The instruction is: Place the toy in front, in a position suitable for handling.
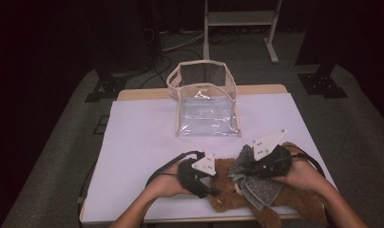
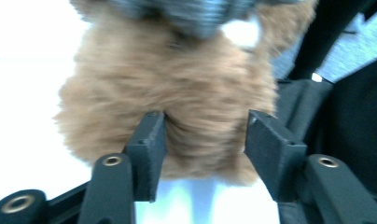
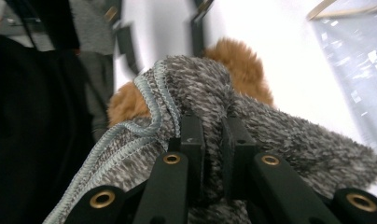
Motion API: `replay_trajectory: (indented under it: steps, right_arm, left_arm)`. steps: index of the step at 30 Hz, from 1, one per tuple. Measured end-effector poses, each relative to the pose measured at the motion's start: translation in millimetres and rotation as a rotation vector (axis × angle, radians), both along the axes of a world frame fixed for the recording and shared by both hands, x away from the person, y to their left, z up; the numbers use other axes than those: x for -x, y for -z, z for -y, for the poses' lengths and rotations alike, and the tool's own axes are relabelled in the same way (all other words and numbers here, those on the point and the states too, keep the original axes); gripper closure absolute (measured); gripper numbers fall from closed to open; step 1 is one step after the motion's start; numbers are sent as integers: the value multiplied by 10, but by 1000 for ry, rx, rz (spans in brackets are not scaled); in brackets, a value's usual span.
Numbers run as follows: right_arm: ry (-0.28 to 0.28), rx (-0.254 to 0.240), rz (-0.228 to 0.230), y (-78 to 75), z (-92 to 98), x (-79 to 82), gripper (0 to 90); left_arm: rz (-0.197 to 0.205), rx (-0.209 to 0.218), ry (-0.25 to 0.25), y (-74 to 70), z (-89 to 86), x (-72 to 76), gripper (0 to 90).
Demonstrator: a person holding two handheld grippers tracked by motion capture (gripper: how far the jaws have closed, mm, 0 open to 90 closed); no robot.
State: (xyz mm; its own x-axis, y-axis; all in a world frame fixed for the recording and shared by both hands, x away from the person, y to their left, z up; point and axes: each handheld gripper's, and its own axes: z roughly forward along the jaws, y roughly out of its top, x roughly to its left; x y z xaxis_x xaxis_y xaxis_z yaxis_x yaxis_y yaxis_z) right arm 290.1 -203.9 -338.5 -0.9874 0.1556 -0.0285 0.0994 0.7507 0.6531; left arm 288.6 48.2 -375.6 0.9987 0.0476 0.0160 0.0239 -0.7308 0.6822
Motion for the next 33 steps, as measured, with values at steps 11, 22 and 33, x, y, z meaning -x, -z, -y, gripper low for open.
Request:
replay_trajectory:
  steps: [11,22,33]
  right_arm:
    - [-62,61,78,-107,-299,60,803]
    - [10,85,16,29,-12,-7,804]
    - [-57,76,22,-2,-378,-124,803]
  left_arm:
    - [-19,-20,25,102,101,27,465]
    - [-16,-5,36,103,71,51,475]
    - [-2,-35,42,83,88,49,474]
